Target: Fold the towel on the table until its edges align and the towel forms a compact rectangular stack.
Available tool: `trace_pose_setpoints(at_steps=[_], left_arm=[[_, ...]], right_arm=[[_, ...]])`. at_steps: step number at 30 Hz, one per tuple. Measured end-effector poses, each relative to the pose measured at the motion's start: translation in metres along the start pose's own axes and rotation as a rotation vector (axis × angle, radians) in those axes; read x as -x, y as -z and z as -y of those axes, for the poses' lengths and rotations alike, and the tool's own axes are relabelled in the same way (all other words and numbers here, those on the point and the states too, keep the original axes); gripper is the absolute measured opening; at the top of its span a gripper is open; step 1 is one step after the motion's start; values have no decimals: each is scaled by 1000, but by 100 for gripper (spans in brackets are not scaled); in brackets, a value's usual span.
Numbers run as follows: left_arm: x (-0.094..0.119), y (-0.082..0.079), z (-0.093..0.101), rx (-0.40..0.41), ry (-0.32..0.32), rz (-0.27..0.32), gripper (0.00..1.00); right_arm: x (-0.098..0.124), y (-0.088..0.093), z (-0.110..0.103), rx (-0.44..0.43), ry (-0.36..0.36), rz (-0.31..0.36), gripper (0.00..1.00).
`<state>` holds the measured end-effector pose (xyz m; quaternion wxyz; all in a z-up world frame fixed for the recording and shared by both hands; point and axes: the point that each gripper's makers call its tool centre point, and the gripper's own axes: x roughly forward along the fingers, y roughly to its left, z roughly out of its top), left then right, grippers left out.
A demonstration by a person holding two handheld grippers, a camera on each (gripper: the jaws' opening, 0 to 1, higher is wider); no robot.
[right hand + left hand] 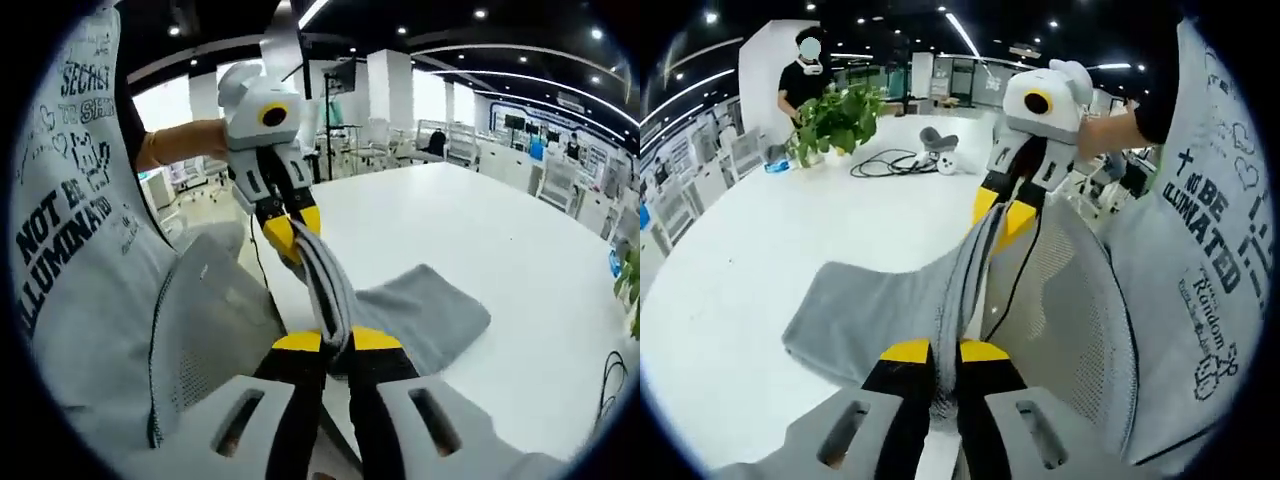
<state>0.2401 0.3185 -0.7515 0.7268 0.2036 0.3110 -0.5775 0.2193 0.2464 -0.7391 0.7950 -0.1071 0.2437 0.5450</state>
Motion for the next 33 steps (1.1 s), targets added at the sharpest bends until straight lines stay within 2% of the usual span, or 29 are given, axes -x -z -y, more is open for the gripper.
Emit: trace_pose_setpoints(at_steps=[3, 5, 8, 13, 16, 18, 23, 27, 33], left_arm=[[5, -3, -3, 5, 19, -5, 7], [5, -6, -11, 13, 11, 8, 8], [0, -8, -21, 35, 15, 7, 8], [-6, -13, -36, 64, 30, 24, 8], [-13, -15, -45, 98, 54, 48, 8], [-18, -15, -52, 102, 59, 45, 8], [-28, -18, -75, 95, 48, 24, 9], [-37, -18, -92, 104, 56, 17, 9], [-55, -11, -118, 129, 49, 9, 10]], right_arm=[[1, -7, -1, -42, -21, 15, 6], [0, -8, 3, -62, -30, 23, 6], [-4, -9, 16, -140, -19, 50, 6], [-5, -10, 36, -185, 0, 70, 6], [-8, -7, 51, -277, 24, 96, 6], [-11, -7, 60, -324, 28, 113, 6], [-18, -7, 81, -347, 49, 123, 6], [-26, -7, 104, -424, 82, 153, 6], [-40, 6, 130, -462, 99, 137, 6]])
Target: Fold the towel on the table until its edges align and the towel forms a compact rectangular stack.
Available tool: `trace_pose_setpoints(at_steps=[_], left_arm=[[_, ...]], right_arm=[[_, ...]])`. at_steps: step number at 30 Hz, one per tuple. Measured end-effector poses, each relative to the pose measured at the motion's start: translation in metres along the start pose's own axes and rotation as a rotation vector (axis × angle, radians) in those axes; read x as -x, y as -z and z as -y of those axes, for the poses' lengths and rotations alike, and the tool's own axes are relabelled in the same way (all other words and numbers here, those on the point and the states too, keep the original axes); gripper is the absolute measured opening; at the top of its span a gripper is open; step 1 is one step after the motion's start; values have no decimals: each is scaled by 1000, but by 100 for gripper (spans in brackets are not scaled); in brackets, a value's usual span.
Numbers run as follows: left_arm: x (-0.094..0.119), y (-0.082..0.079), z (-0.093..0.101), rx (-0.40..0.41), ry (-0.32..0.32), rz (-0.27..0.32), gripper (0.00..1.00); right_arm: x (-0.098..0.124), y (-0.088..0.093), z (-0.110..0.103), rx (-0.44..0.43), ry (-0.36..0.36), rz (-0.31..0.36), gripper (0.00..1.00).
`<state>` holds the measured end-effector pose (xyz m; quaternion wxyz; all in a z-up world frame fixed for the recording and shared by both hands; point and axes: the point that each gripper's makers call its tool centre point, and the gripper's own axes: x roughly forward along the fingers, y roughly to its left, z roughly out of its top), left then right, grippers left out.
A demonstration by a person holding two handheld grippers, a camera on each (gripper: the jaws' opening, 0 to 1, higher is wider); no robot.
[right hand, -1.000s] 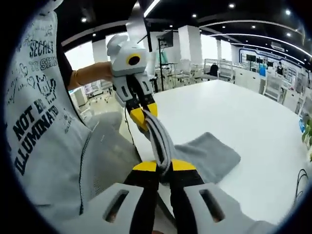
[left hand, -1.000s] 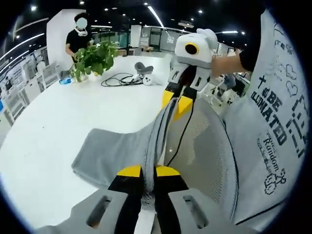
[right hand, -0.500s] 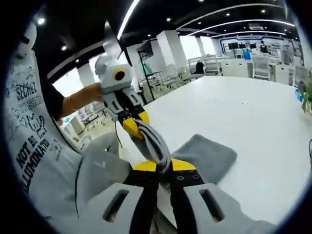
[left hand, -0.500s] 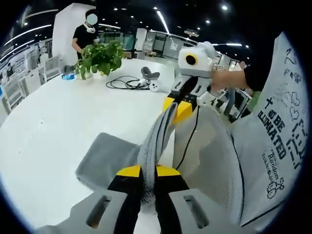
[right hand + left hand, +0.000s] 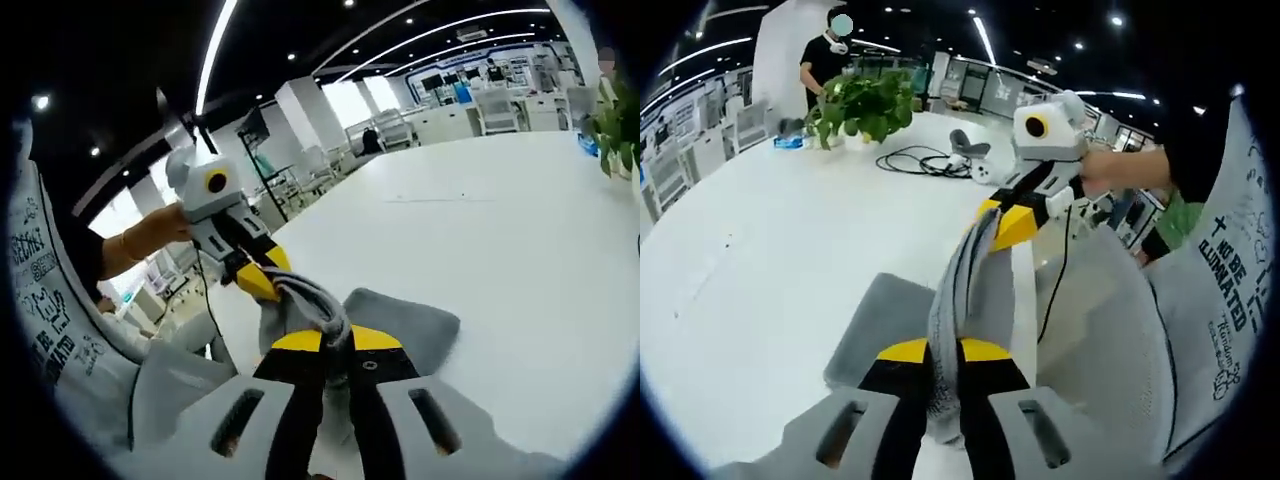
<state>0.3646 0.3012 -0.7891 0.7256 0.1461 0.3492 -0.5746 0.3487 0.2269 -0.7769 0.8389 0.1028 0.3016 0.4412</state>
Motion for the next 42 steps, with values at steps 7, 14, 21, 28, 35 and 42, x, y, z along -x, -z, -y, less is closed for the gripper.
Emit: trace_pose_setpoints(at_steps=[7, 14, 21, 28, 35, 42], left_arm=[[-20, 8, -26, 0, -16, -15, 10], [-37, 28, -50, 65, -55, -38, 11], [-50, 43, -69, 129, -108, -27, 11], [-53, 52, -87, 103, -217, -25, 7], [-32, 46, -104, 81, -363, 43, 15], [-14, 51, -93, 164, -381, 113, 23]], right_arm=[[-18, 6, 29, -26, 38, -22, 6], [-41, 19, 51, -45, 60, -67, 6], [-56, 31, 74, -60, 85, -93, 6], [-66, 44, 91, -78, 138, -97, 6], [-67, 42, 101, -79, 179, -71, 7], [-72, 47, 108, -100, 219, -54, 9]])
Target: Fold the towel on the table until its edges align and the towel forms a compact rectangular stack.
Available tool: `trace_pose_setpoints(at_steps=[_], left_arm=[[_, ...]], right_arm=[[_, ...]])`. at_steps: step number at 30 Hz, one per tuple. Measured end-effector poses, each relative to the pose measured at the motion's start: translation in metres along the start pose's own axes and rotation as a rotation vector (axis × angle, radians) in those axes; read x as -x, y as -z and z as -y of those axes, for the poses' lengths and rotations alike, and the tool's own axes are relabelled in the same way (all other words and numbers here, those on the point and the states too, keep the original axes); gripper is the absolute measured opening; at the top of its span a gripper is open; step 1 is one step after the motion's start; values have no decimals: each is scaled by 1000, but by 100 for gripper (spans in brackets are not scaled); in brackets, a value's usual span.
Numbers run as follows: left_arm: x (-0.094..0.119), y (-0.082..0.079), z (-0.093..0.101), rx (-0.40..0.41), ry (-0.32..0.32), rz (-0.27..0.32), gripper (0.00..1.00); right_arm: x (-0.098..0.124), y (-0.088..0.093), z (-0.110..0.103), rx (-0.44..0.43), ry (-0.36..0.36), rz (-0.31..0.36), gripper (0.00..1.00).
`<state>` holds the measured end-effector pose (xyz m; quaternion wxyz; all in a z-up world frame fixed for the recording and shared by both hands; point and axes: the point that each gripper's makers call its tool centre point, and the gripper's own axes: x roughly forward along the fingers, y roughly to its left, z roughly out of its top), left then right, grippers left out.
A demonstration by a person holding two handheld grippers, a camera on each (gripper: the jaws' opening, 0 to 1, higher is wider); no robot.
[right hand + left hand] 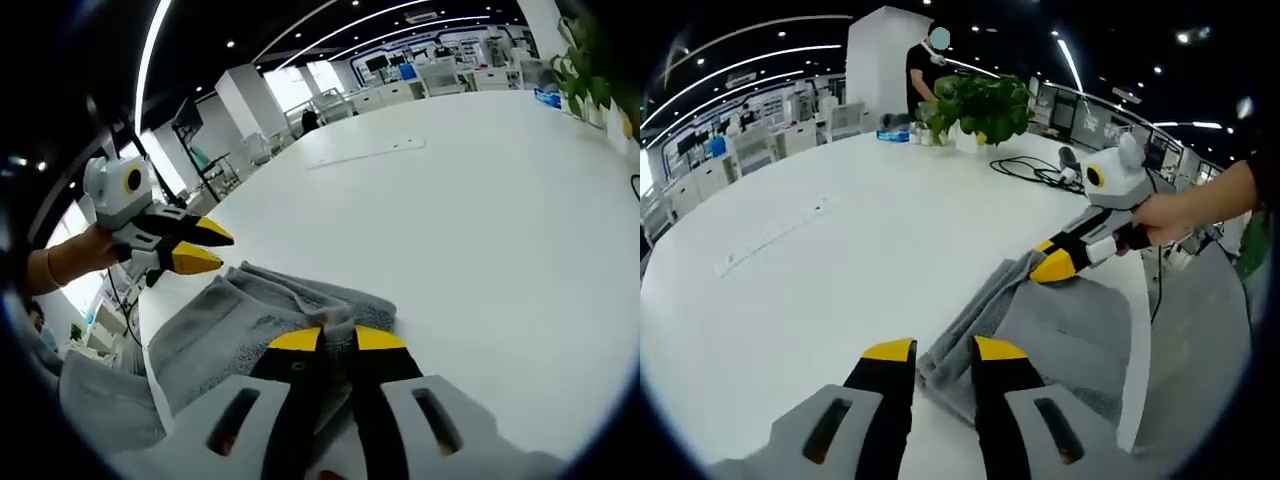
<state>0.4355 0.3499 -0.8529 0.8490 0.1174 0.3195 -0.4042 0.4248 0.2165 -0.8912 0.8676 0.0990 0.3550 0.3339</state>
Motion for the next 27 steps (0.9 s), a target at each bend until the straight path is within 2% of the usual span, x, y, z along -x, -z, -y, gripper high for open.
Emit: trace_pose_setpoints(at_steps=[2, 9, 13, 16, 19, 22, 25, 27], left_arm=[[5, 5, 4, -24, -15, 2, 24], [19, 16, 17, 9, -16, 9, 28], [28, 23, 21, 16, -11, 4, 32], [36, 24, 21, 49, -16, 28, 36], [43, 25, 24, 63, -13, 42, 41], [47, 34, 28, 82, -8, 26, 46], [51, 44, 31, 110, 6, 25, 52], [55, 48, 34, 139, 9, 33, 57]], right_arm=[[0, 0, 0, 10, 8, 2, 10], [9, -9, 0, 44, 40, 33, 14], [19, -11, 9, 54, 68, 48, 24], [29, -6, 13, 61, 80, 44, 29], [41, 1, 9, 65, 55, 50, 29], [52, 15, 11, 136, 63, -3, 32], [62, 25, 12, 166, 78, -21, 42], [69, 32, 12, 236, 79, -54, 46]])
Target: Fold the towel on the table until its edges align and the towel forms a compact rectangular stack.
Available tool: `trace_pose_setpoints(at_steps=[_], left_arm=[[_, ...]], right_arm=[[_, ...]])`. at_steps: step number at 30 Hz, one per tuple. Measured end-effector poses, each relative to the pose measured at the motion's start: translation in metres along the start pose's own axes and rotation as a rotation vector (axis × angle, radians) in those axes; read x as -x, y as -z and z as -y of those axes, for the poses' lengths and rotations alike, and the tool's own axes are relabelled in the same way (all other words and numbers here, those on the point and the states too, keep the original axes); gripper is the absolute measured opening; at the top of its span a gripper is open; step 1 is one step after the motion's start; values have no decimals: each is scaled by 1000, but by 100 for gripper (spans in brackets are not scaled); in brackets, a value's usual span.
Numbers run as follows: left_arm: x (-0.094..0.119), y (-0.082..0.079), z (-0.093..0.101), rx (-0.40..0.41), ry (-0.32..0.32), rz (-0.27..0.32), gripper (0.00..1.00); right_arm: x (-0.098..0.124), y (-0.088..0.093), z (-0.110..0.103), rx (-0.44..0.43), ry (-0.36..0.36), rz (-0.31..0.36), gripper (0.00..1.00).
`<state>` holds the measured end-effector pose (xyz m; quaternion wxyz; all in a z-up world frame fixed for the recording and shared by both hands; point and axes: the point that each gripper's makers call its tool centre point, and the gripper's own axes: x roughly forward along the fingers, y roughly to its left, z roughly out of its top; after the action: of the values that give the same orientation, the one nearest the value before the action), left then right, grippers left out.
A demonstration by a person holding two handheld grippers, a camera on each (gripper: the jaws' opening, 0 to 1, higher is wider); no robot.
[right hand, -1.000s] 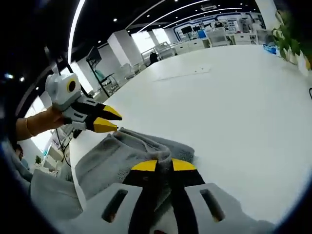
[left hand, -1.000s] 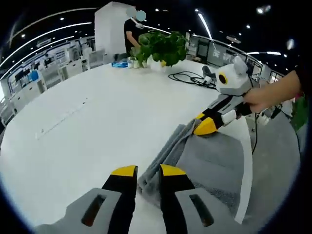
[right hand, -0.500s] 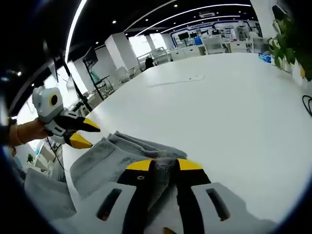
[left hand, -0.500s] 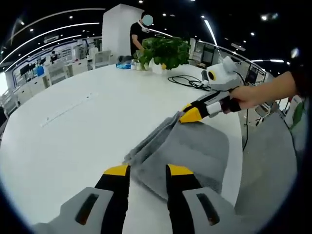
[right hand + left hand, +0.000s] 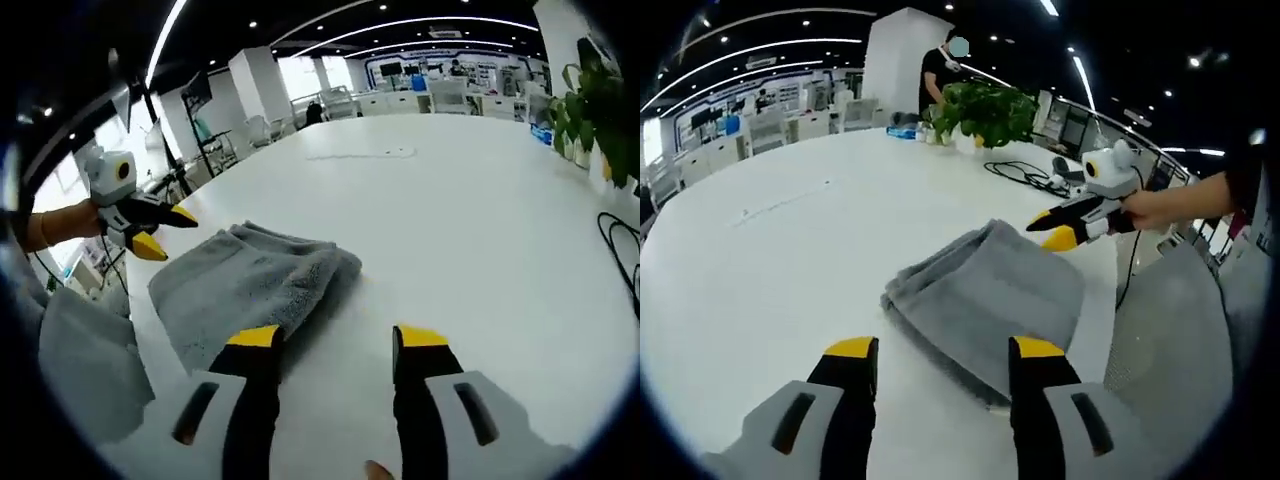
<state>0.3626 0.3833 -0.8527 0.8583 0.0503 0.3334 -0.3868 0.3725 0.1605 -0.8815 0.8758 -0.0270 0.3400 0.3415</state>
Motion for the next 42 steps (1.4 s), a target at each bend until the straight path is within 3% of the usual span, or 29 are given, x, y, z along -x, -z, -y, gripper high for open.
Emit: trace_pose_setpoints(at_steps=[3, 7, 14, 24, 28, 34, 40, 42], left_arm=[[5, 7, 8, -13, 6, -3, 63], [9, 17, 25, -29, 39, -12, 69], [3, 38, 43, -91, 69, -73, 70], [-13, 54, 49, -152, 65, -148, 67], [-19, 60, 49, -153, 51, -169, 62], [-23, 64, 55, -167, 62, -182, 55], [-29, 56, 53, -181, 68, -159, 36], [-33, 54, 52, -188, 79, -165, 37]], right_arm=[[8, 11, -8, 77, -17, -44, 51], [15, 26, -25, 108, -70, -74, 55], [20, 42, -40, 120, -102, -103, 51], [23, 58, -61, 156, -146, -142, 54], [15, 57, -73, 170, -169, -140, 53], [1, 41, -83, 190, -200, -117, 51], [-8, 27, -84, 212, -219, -99, 49], [-12, 22, -83, 230, -226, -105, 49]])
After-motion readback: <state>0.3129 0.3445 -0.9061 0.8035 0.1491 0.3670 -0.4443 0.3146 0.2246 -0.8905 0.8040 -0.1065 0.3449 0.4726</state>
